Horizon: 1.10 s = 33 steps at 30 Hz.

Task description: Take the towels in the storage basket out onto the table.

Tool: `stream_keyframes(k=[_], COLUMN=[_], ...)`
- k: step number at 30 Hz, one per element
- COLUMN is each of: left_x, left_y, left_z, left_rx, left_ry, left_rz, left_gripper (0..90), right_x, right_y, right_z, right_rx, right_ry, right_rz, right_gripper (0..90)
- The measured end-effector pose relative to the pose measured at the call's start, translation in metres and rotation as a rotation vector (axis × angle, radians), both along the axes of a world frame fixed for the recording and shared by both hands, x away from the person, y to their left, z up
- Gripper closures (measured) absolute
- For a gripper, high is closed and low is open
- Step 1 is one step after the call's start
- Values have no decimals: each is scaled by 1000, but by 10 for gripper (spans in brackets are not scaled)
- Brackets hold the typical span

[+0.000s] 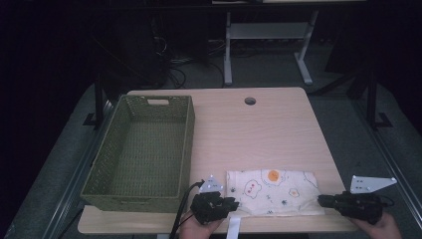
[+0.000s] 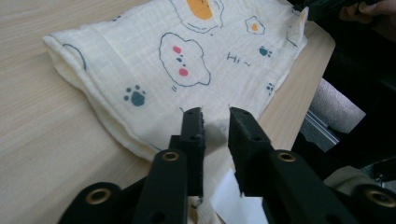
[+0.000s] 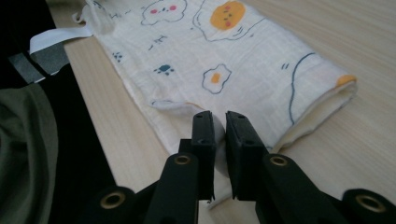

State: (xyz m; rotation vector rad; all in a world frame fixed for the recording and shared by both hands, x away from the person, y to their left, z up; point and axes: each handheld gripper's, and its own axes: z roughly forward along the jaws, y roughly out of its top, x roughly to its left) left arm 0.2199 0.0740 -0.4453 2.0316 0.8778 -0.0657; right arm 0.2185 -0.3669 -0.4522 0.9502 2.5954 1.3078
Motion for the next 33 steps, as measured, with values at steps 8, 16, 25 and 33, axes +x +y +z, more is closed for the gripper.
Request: stream_keyframes(k=[8,16,25,33], left_x=[12,16,11,15], left_y=[-2,-21,-16,-28], left_z=[3,-10,-20,-21], left_rx=[-28,85,137,131], left_ry=[2,55,67,47], left_rz=[9,-66,-52,-42], left_gripper=[787,840,808,793], right_x=[-1,9,2,-3], right_y=[-3,14,9,-2], right_z=[8,-12,-19,-18], right_rx=[62,-43,-67,-80], right_ry=[-2,59,76,57], right_rz=[15,27,18,-19], right_gripper=[678,802,798,798])
